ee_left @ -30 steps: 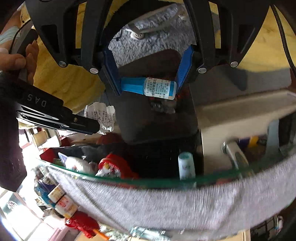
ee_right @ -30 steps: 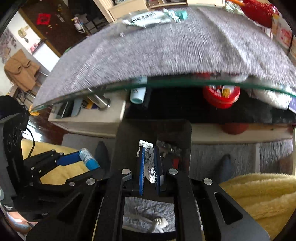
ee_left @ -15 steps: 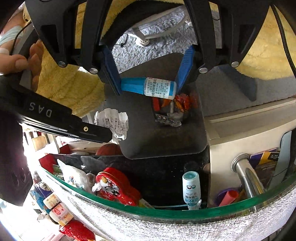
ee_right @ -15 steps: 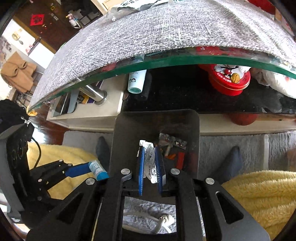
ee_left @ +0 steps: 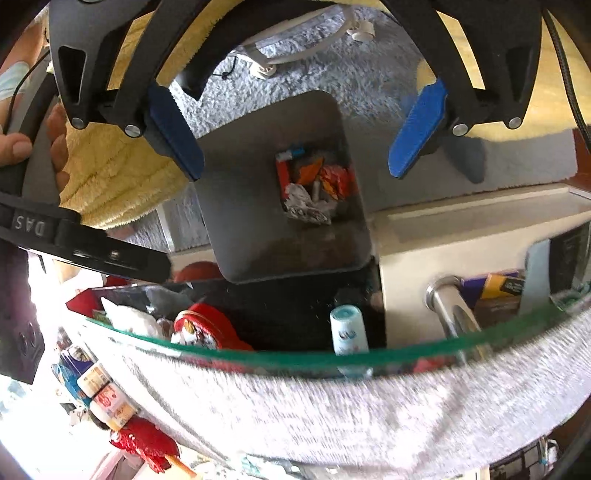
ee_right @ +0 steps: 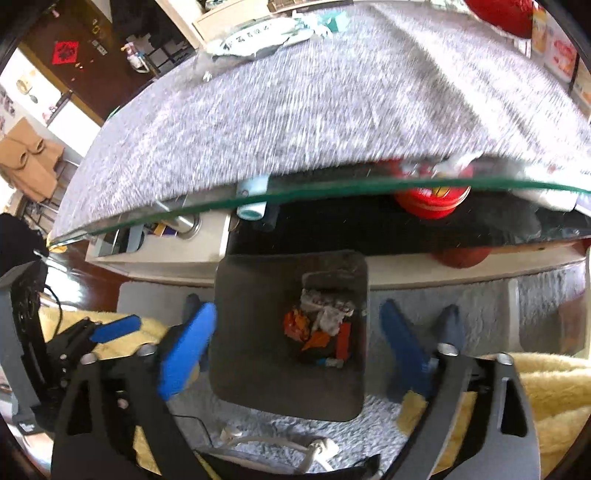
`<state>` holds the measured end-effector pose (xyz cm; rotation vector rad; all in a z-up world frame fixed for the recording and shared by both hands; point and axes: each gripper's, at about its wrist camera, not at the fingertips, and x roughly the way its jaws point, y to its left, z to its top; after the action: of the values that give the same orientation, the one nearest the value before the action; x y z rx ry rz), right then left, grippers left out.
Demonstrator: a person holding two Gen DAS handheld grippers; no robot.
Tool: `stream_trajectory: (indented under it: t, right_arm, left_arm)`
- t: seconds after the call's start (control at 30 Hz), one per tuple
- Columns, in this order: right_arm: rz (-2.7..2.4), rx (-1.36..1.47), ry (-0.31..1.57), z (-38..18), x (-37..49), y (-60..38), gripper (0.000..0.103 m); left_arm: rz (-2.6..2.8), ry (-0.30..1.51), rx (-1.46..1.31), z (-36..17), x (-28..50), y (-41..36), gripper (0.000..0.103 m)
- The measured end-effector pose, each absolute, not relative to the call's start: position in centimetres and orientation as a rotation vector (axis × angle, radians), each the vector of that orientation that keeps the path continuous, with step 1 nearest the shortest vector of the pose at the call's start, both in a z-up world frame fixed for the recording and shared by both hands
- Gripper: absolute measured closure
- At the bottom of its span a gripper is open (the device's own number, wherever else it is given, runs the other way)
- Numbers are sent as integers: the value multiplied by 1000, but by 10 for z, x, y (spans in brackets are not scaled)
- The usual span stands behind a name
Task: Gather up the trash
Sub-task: 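Move both tools back over the table toward the medicine packet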
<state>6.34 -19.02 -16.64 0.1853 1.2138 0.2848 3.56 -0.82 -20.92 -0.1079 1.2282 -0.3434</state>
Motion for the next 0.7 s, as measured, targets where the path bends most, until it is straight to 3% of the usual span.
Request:
stream_trajectory:
  t: [0.7]
  right_arm:
    - [238, 218, 1071, -103, 150, -214, 6]
  left_arm:
    - [-284, 1087, -120, -137, 110, 26, 8]
